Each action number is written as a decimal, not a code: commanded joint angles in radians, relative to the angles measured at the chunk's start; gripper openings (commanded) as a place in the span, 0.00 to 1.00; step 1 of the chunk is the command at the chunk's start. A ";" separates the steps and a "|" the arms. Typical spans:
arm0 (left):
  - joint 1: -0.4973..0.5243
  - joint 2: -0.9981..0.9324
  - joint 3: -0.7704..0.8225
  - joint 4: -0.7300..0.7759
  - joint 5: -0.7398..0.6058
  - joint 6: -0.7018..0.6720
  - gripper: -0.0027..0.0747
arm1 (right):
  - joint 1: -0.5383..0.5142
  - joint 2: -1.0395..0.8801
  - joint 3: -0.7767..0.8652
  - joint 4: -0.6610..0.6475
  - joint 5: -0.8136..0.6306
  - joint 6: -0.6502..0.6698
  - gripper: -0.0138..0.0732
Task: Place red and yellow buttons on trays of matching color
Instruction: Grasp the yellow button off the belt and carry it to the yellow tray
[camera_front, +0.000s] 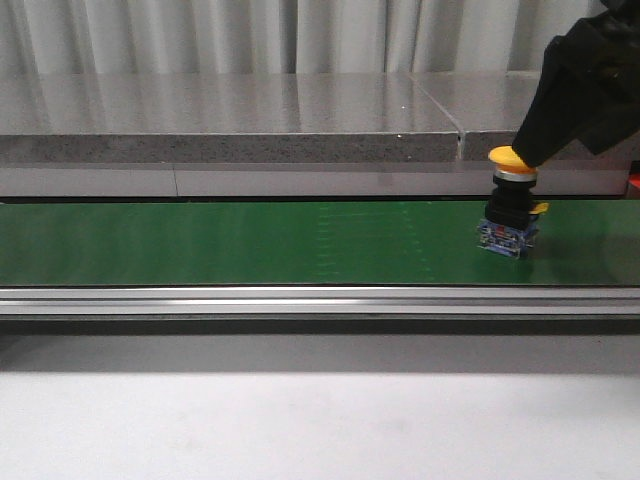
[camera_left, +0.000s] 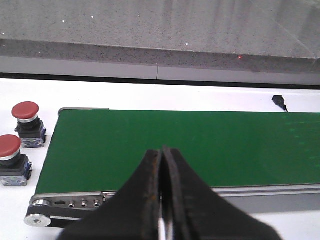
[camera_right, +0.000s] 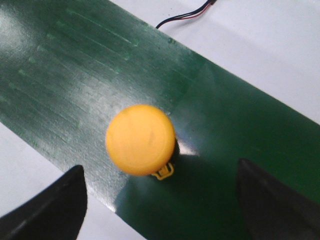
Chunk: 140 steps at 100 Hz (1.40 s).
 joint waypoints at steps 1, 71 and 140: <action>-0.008 0.005 -0.028 -0.005 -0.067 -0.001 0.01 | 0.011 -0.018 -0.024 0.026 -0.069 -0.012 0.85; -0.008 0.005 -0.028 -0.005 -0.067 -0.001 0.01 | 0.007 0.033 -0.075 0.007 -0.032 0.021 0.36; -0.008 0.005 -0.028 -0.005 -0.067 -0.001 0.01 | -0.637 -0.108 -0.141 -0.135 -0.084 0.460 0.36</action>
